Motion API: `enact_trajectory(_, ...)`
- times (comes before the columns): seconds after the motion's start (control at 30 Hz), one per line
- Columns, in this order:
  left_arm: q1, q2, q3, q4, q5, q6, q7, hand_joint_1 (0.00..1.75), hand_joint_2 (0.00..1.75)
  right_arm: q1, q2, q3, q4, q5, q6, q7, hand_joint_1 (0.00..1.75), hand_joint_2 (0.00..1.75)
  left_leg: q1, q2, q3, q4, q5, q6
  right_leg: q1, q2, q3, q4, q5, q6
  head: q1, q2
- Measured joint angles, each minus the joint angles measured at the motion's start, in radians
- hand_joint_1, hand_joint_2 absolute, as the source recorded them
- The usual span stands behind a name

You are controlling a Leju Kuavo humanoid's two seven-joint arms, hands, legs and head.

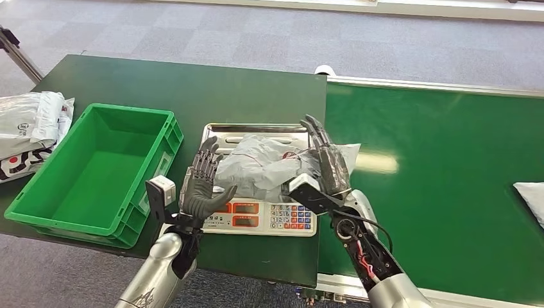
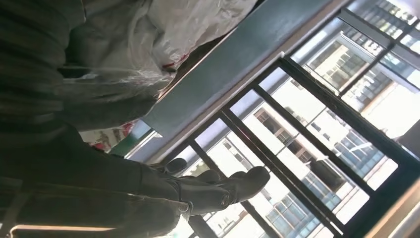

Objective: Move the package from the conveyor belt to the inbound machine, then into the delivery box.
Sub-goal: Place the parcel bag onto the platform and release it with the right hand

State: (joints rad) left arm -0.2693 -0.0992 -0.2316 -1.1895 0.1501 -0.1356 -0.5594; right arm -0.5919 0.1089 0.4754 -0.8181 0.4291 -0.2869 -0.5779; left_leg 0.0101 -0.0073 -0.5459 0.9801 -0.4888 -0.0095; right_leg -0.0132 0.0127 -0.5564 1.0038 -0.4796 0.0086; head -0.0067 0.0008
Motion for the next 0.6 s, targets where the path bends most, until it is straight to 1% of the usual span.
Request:
enact_trajectory(0.07,0.004,0.0,0.0,-0.001,0.003,0.009,0.003,0.0,1.75,0.035,0.0,-0.047,-0.048,-0.092,0.005,-0.008,0.0,1.75,0.0,0.0,0.0,0.0,0.0,0.0,0.0,0.0,0.0,0.0,0.0,0.0,0.0,0.0)
enact_trajectory(0.17,0.01,-0.002,0.0,-0.002,0.009,0.024,0.008,0.0,1.75,0.091,-0.001,-0.13,-0.119,-0.244,0.047,0.01,0.0,1.75,0.0,-0.001,-0.001,0.0,0.0,0.0,0.0,0.0,0.0,0.0,0.0,0.0,0.0,0.0)
enact_trajectory(0.23,0.012,-0.002,-0.001,-0.002,0.013,0.029,0.008,0.0,1.75,0.128,-0.005,-0.183,-0.153,-0.299,0.076,0.015,0.0,1.75,0.0,-0.001,-0.001,0.0,0.0,0.0,0.0,-0.001,-0.001,0.0,0.0,0.0,0.0,0.0)
enact_trajectory(0.37,0.012,-0.003,-0.002,0.002,0.019,0.031,0.001,0.0,1.75,0.192,-0.016,-0.254,-0.202,-0.313,0.122,-0.001,0.0,1.75,0.0,-0.001,-0.001,0.0,0.0,0.0,0.0,0.0,-0.001,0.0,0.0,0.0,0.0,0.0)
enact_trajectory(0.6,0.008,-0.008,-0.002,0.016,0.021,0.039,-0.01,0.0,1.75,0.266,-0.024,-0.323,-0.281,-0.337,0.163,0.003,0.0,1.75,0.0,0.0,-0.001,0.0,0.0,0.0,0.0,0.0,-0.001,0.0,0.0,0.0,0.0,0.0)
